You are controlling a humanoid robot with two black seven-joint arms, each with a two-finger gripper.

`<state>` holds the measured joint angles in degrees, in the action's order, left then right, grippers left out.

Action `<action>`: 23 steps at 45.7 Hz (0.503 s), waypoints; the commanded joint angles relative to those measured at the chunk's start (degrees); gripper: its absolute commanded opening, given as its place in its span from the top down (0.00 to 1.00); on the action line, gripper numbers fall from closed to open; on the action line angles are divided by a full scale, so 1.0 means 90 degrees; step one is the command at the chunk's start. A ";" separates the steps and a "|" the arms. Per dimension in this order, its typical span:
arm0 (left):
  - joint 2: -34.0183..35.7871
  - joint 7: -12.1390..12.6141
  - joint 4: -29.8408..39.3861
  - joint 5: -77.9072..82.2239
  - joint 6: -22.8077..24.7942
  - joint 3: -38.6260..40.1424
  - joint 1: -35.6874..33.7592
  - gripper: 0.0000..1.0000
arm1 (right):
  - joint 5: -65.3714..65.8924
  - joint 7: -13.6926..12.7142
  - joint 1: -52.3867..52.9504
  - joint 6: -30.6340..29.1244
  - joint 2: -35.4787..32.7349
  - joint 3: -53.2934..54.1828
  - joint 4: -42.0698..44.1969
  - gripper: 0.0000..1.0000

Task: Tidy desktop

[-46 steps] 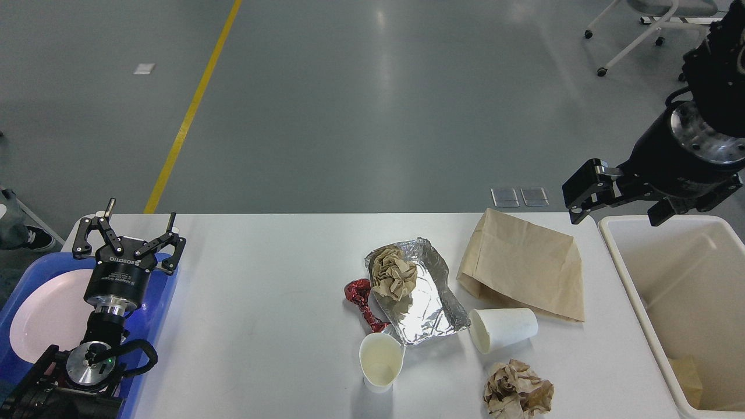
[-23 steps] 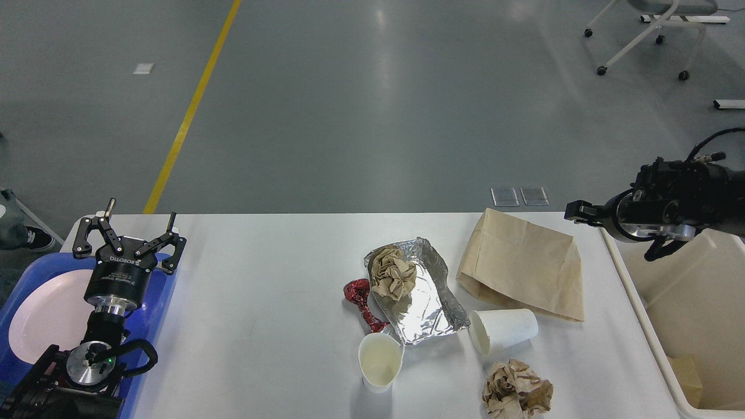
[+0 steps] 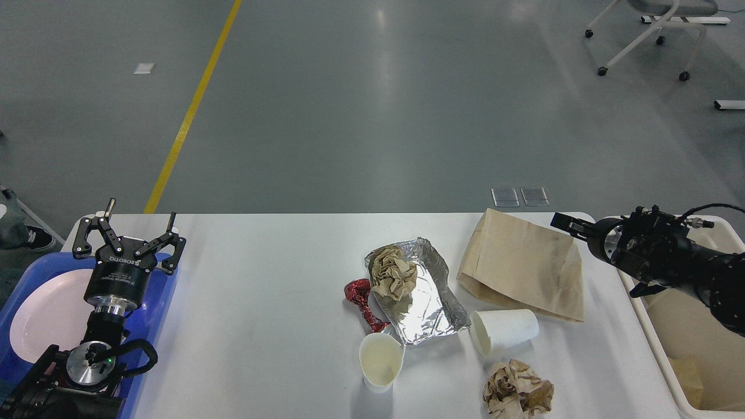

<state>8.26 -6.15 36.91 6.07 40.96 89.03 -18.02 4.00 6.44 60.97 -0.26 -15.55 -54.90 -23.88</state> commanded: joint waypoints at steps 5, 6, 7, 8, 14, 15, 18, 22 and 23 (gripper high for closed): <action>0.0000 0.0000 0.0000 0.0000 0.0000 0.0000 0.0000 0.04 | -0.0093 0.0046 -0.0095 -0.0019 0.0019 0.0046 0.0056 0.00; 0.0000 0.0000 0.0000 0.0009 0.0000 0.0000 0.0000 0.04 | -0.0103 0.0046 -0.0104 -0.0039 0.0028 0.0055 0.0056 0.00; 0.0000 0.0000 0.0000 0.0009 0.0000 0.0000 0.0000 0.04 | -0.0103 0.0046 -0.0124 -0.0039 0.0029 0.0056 0.0046 0.00; 0.0000 0.0000 0.0000 0.0000 0.0000 0.0000 0.0000 0.04 | -0.0103 0.0046 -0.0134 -0.0039 0.0038 0.0056 0.0046 0.00; 0.0000 0.0000 0.0000 0.0000 0.0000 0.0000 0.0000 0.04 | -0.0113 0.0037 -0.0329 -0.0029 0.0224 0.0211 0.0046 0.00; 0.0000 0.0000 0.0000 0.0009 0.0000 0.0000 0.0000 0.04 | -0.0103 0.0037 -0.0368 -0.0029 0.0243 0.0270 0.0046 0.00; 0.0000 0.0000 0.0000 0.0009 0.0000 0.0000 0.0000 0.04 | -0.0103 0.0037 -0.0427 -0.0029 0.0243 0.0426 0.0046 0.00; 0.0000 0.0000 0.0000 0.0009 0.0000 0.0000 0.0000 0.04 | -0.0103 0.0037 -0.0476 -0.0020 0.0253 0.0466 0.0046 0.00; 0.0000 0.0000 0.0000 0.0000 0.0000 0.0000 0.0000 0.04 | -0.0103 0.0037 -0.0476 -0.0010 0.0253 0.0466 0.0046 0.00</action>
<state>8.26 -6.15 36.91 6.10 40.96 89.03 -18.02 3.06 6.78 57.21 -0.50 -13.37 -51.28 -23.46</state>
